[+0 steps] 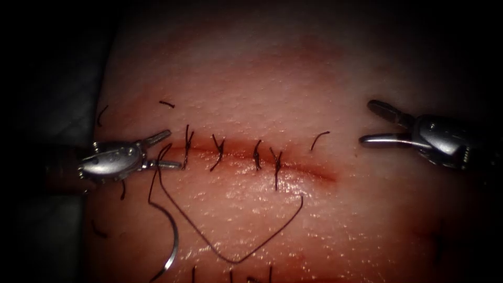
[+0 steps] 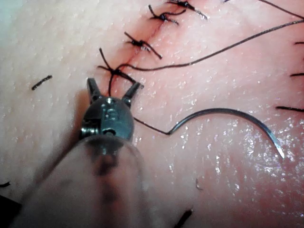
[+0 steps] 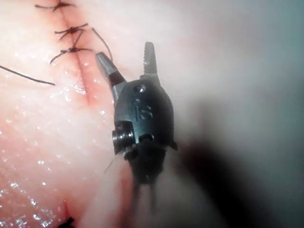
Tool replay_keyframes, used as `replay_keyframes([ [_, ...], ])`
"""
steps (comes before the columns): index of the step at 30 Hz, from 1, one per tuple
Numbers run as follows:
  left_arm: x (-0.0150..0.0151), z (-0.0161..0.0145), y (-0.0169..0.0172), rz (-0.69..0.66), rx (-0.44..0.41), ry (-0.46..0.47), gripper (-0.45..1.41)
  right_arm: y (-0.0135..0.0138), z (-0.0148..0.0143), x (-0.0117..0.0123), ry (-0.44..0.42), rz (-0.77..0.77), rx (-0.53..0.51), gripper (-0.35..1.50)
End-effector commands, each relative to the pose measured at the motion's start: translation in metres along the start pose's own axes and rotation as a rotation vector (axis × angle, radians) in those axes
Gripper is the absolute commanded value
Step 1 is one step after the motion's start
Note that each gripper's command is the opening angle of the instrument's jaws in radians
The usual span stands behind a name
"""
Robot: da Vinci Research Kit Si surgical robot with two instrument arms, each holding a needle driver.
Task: Wound Closure
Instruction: Use the left needle holder to grab a long length of suture, then wrap the suture counter-clockwise around the right needle driver two times.
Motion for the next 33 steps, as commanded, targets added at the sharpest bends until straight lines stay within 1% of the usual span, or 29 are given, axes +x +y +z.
replay_keyframes([
  [1, -0.0004, 0.0008, 0.0001, 0.004, -0.009, -0.005, -0.15, -0.0003, 0.0006, -0.0005, 0.001, 0.001, 0.002, 1.23],
  [2, -0.0005, 0.0009, 0.0000, 0.006, -0.015, -0.011, -0.33, -0.0003, 0.0006, -0.0005, 0.001, 0.001, 0.002, 1.21],
  [3, -0.0006, 0.0010, -0.0001, 0.013, -0.022, -0.014, -0.45, -0.0003, 0.0006, -0.0005, 0.001, 0.001, 0.002, 1.21],
  [8, -0.0007, 0.0009, -0.0003, -0.013, -0.080, 0.013, -0.45, -0.0005, 0.0005, -0.0006, 0.002, -0.006, 0.002, 1.16],
  [10, -0.0003, -0.0001, -0.0007, -0.028, -0.091, 0.011, -0.45, -0.0010, 0.0003, -0.0007, -0.003, -0.009, 0.006, 1.21],
  [11, -0.0001, -0.0004, -0.0007, -0.030, -0.094, 0.010, -0.45, -0.0014, 0.0003, -0.0008, -0.009, -0.006, 0.018, 1.26],
  [13, 0.0006, -0.0012, -0.0006, -0.039, -0.097, 0.019, -0.45, -0.0022, 0.0002, -0.0007, -0.015, -0.009, 0.043, 1.30],
  [14, 0.0019, -0.0022, 0.0001, -0.061, -0.084, 0.038, -0.45, -0.0035, 0.0002, -0.0005, -0.012, -0.009, 0.062, 1.30],
  [15, 0.0036, -0.0031, 0.0013, -0.026, -0.068, 0.047, -0.45, -0.0047, 0.0003, -0.0001, -0.013, -0.008, 0.074, 1.28],
  [19, 0.0075, -0.0045, 0.0044, 0.036, -0.073, 0.071, -0.45, -0.0083, 0.0017, 0.0009, -0.026, -0.014, 0.140, 1.15],
  [21, 0.0097, -0.0049, 0.0060, 0.069, -0.075, 0.087, -0.45, -0.0100, 0.0027, 0.0011, -0.040, -0.028, 0.192, 1.04],
  [22, 0.0105, -0.0050, 0.0065, 0.082, -0.078, 0.089, -0.45, -0.0111, 0.0034, 0.0013, -0.049, -0.041, 0.224, 0.96],
  [23, 0.0113, -0.0050, 0.0071, 0.101, -0.081, 0.091, -0.45, -0.0118, 0.0040, 0.0013, -0.049, -0.059, 0.249, 0.81],
  [24, 0.0123, -0.0050, 0.0077, 0.112, -0.084, 0.099, -0.45, -0.0126, 0.0046, 0.0013, -0.046, -0.060, 0.279, 0.61],
  [25, 0.0130, -0.0049, 0.0080, 0.120, -0.087, 0.102, -0.45, -0.0133, 0.0052, 0.0013, -0.040, -0.067, 0.307, 0.27],
  [26, 0.0136, -0.0047, 0.0083, 0.128, -0.092, 0.108, -0.45, -0.0141, 0.0060, 0.0012, -0.037, -0.069, 0.341, -0.26],
  [27, 0.0143, -0.0044, 0.0086, 0.135, -0.094, 0.112, -0.45, -0.0146, 0.0067, 0.0010, -0.031, -0.083, 0.364, -0.35],
  [29, 0.0151, -0.0038, 0.0090, 0.148, -0.098, 0.120, -0.45, -0.0155, 0.0081, 0.0007, -0.015, -0.101, 0.399, -0.35],
  [32, 0.0160, -0.0024, 0.0091, 0.141, -0.100, 0.131, -0.45, -0.0167, 0.0099, -0.0002, 0.002, -0.112, 0.421, -0.35],
  [33, 0.0164, -0.0012, 0.0090, 0.142, -0.095, 0.134, -0.45, -0.0175, 0.0109, -0.0007, 0.015, -0.119, 0.432, -0.35],
])
